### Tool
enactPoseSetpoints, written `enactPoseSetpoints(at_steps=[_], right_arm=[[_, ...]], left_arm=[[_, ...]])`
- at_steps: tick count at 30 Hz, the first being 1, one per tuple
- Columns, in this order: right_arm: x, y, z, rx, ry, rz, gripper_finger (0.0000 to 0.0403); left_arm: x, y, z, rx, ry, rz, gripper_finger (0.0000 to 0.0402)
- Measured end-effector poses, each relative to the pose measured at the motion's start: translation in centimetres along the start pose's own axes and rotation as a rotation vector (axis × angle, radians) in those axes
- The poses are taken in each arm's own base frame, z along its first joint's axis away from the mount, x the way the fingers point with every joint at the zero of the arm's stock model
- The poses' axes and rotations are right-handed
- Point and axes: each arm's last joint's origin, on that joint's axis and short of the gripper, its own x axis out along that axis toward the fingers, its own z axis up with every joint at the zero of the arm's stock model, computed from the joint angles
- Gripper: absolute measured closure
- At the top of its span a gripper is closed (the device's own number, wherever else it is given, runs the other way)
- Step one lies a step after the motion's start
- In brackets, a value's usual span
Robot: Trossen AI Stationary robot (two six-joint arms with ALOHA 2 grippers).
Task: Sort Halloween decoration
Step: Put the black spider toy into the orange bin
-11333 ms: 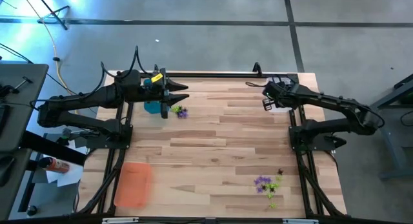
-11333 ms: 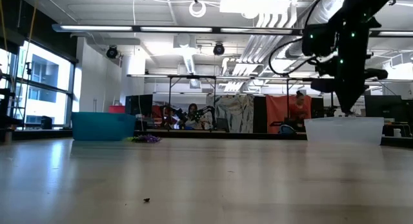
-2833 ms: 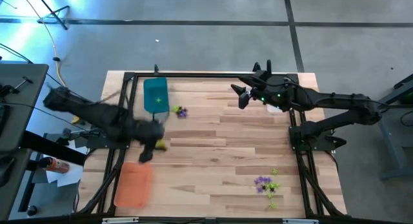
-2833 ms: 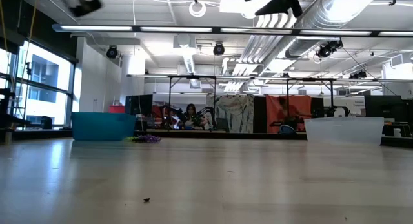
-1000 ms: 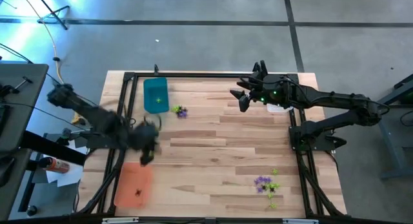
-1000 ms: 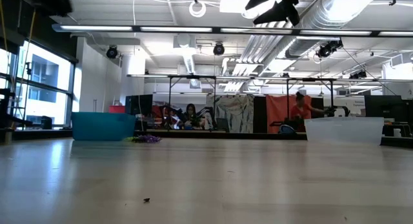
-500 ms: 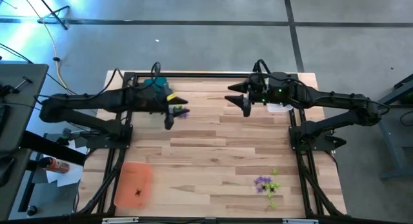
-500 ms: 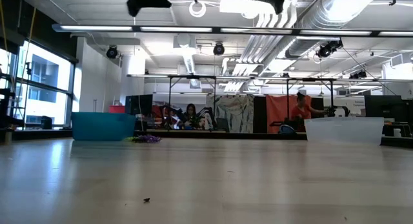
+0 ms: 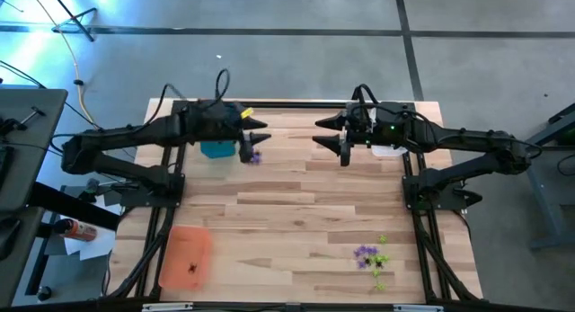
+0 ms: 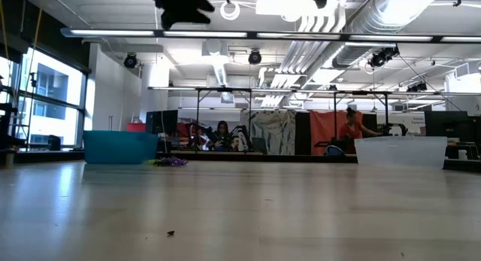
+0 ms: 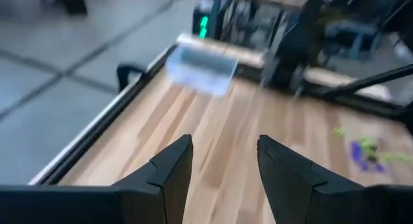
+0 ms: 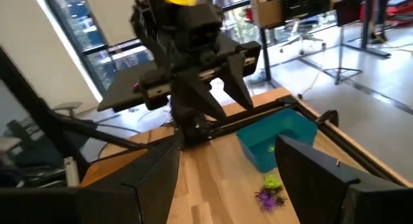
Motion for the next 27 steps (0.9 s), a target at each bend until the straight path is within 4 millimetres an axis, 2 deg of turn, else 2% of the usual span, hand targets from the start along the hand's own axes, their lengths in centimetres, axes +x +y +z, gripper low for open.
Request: enactPoseSetpoints(at_steps=[3,7,10,14,20,27], right_arm=[[0.0,-0.1,0.0,0.000,-0.008,-0.031,0.0153],[0.0,-0.2,0.0,0.001,-0.013,-0.055,0.0153],[0.0,-0.2,0.0,0.015,-0.013,-0.058,0.0153],[0.0,-0.2,0.0,0.079,-0.010,-0.060,0.0153],[0.0,-0.2,-0.1,0.139,-0.003,-0.062,0.0153],[0.0,-0.4,-0.1,0.139,-0.021,-0.119,0.0153]], left_arm=[[1.2,1.4,0.2,-0.004,0.149,0.044,0.0240],[4.0,3.7,-0.3,-0.068,0.390,0.120,0.0240],[6.7,5.6,-1.8,-0.092,0.577,0.170,0.0241],[10.2,7.5,-4.5,-0.136,0.729,0.259,0.0241],[13.4,8.6,-8.4,-0.114,0.927,0.276,0.0241],[15.0,9.1,-10.9,-0.063,1.048,0.286,0.0241]])
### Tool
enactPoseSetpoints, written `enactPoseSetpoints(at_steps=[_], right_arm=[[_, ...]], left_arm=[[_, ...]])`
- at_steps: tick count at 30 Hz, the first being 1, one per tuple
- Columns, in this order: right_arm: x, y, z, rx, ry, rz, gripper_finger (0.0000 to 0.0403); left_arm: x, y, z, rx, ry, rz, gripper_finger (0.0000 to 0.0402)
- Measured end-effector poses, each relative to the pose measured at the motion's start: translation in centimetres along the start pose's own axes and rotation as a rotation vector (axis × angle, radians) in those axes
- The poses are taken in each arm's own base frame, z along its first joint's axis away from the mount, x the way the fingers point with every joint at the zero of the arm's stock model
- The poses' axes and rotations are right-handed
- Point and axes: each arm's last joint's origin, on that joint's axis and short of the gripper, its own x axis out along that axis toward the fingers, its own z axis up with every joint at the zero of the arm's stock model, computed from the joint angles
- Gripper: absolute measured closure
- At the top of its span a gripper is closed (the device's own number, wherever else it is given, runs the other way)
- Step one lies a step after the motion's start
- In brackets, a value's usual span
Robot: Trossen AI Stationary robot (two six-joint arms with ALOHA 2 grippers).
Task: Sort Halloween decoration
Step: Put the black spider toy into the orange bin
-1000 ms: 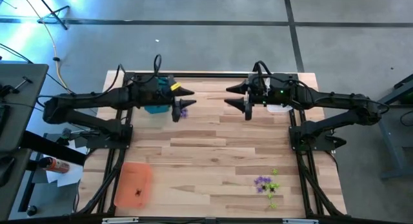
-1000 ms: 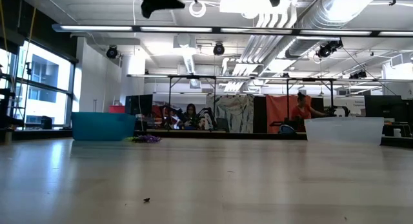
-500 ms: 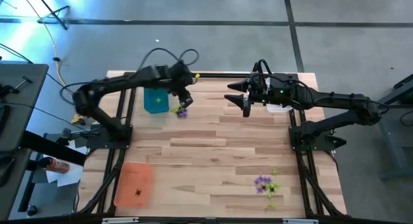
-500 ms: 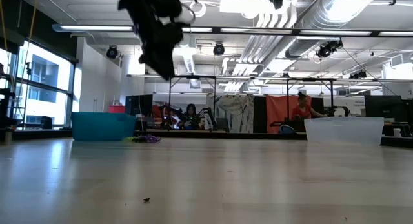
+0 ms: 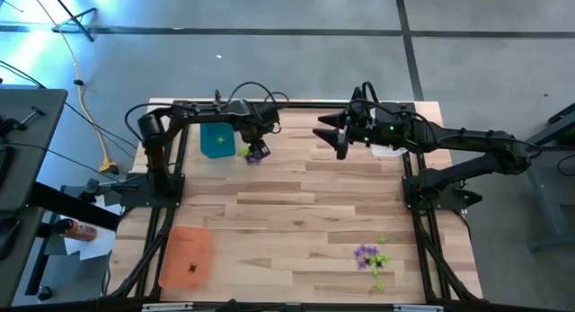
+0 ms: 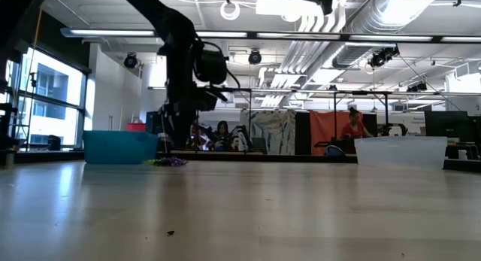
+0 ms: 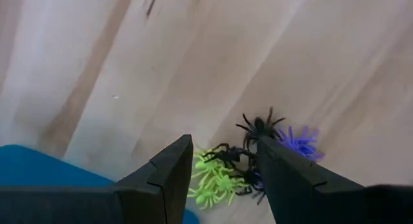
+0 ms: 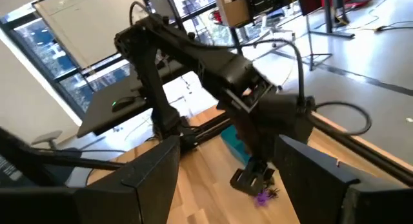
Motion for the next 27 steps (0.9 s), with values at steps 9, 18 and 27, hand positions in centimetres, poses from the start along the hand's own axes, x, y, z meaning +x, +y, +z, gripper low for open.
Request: enactPoseSetpoints(at_steps=[9,18,27], right_arm=[[0.0,0.0,-0.1,0.028,0.006,-0.005,0.0153],[0.0,-0.1,-0.3,0.041,0.029,-0.015,0.0153],[0.0,-0.1,-0.3,0.040,0.034,-0.016,0.0153]], left_arm=[[1.5,-0.1,0.0,0.002,0.058,0.004,0.0241],[1.6,0.1,-0.1,-0.004,0.063,0.023,0.0241],[1.6,0.0,0.0,0.011,0.052,-0.013,0.0241]])
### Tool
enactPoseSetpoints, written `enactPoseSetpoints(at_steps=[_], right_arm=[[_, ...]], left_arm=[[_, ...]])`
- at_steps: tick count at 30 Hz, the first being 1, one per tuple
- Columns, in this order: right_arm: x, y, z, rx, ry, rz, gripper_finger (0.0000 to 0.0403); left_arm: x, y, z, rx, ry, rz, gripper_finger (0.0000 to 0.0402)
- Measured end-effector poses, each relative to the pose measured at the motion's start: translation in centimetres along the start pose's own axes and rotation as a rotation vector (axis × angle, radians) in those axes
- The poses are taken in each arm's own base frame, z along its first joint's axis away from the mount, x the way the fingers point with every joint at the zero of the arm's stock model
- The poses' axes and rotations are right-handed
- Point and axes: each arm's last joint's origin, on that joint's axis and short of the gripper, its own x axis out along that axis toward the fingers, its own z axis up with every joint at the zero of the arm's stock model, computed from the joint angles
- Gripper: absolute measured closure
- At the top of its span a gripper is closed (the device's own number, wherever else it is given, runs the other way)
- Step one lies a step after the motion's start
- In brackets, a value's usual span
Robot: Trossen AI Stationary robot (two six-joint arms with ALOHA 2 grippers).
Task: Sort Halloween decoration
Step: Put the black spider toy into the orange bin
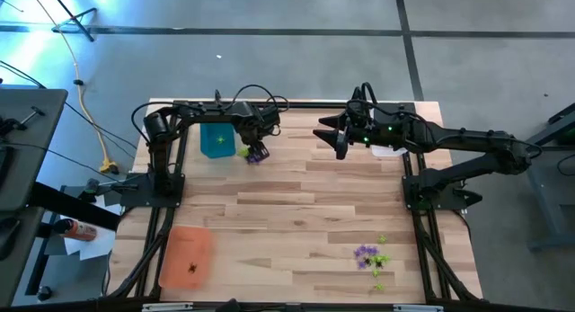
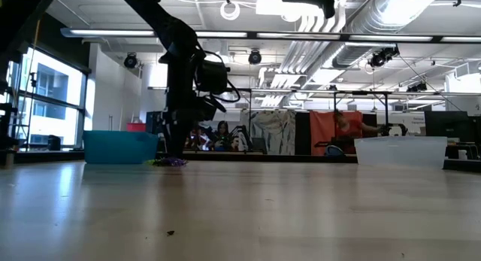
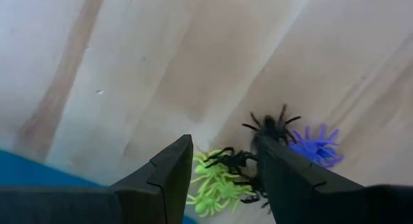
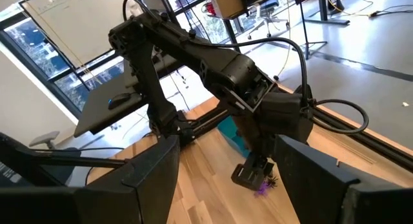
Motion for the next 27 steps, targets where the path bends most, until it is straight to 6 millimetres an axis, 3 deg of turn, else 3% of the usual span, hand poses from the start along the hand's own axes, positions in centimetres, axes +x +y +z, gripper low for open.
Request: enactPoseSetpoints(at_steps=[27], right_arm=[[-0.1,0.5,-0.3,0.003,0.013,0.018,0.0153]], left_arm=[[1.1,0.2,-0.3,-0.009,-0.030,0.011,0.0253]])
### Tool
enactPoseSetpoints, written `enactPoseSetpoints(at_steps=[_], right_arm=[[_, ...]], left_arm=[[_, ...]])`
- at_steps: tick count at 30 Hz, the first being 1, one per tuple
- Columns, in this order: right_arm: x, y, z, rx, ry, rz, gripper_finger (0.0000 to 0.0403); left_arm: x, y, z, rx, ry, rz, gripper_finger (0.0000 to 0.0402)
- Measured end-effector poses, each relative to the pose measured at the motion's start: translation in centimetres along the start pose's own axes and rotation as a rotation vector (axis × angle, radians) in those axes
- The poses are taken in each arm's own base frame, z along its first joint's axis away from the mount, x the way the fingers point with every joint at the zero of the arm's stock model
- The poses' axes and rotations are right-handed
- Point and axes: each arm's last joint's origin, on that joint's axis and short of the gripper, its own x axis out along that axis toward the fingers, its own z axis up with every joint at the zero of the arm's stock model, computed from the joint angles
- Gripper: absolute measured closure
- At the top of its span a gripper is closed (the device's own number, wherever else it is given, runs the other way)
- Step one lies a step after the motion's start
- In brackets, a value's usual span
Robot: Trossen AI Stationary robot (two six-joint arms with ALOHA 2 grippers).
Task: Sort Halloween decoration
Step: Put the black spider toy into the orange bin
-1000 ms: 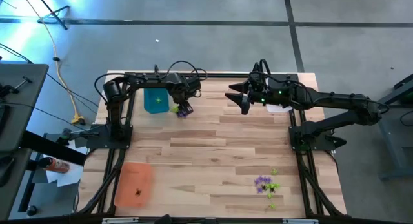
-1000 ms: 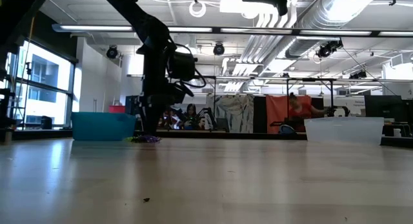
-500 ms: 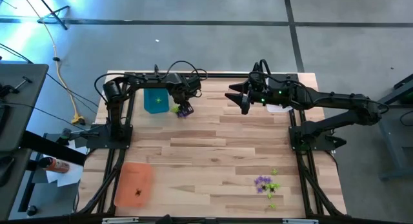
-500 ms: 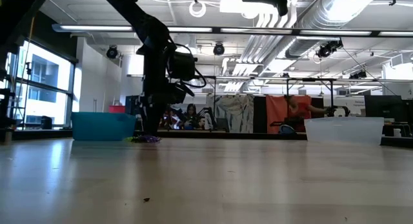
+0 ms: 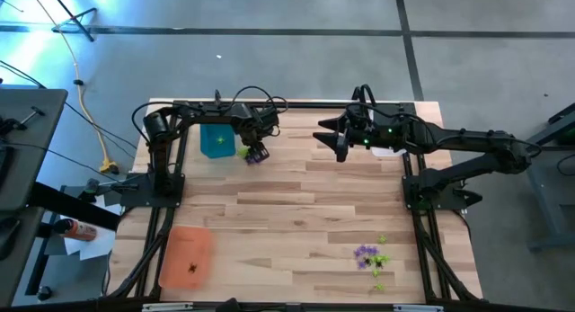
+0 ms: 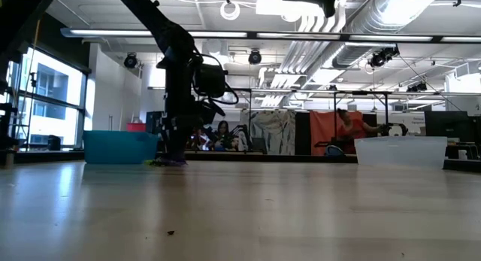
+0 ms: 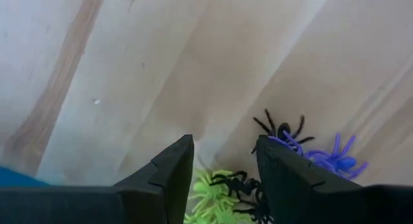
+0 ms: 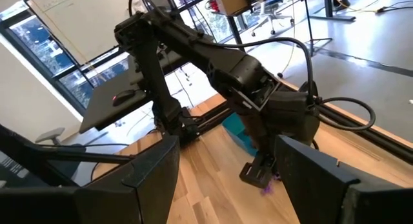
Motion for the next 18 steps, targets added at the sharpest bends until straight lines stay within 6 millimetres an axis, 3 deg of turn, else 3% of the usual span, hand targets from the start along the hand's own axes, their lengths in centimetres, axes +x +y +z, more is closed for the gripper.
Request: enactPoseSetpoints(at_steps=[10,18], right_arm=[[0.0,0.0,0.0,0.000,0.000,0.000,0.0153],[0.0,0.0,0.0,0.000,0.003,-0.002,0.0153]], left_arm=[[-0.2,0.0,-0.1,0.053,0.001,-0.010,0.0392],[-3.7,0.5,-0.4,0.045,-0.113,0.005,0.0400]])
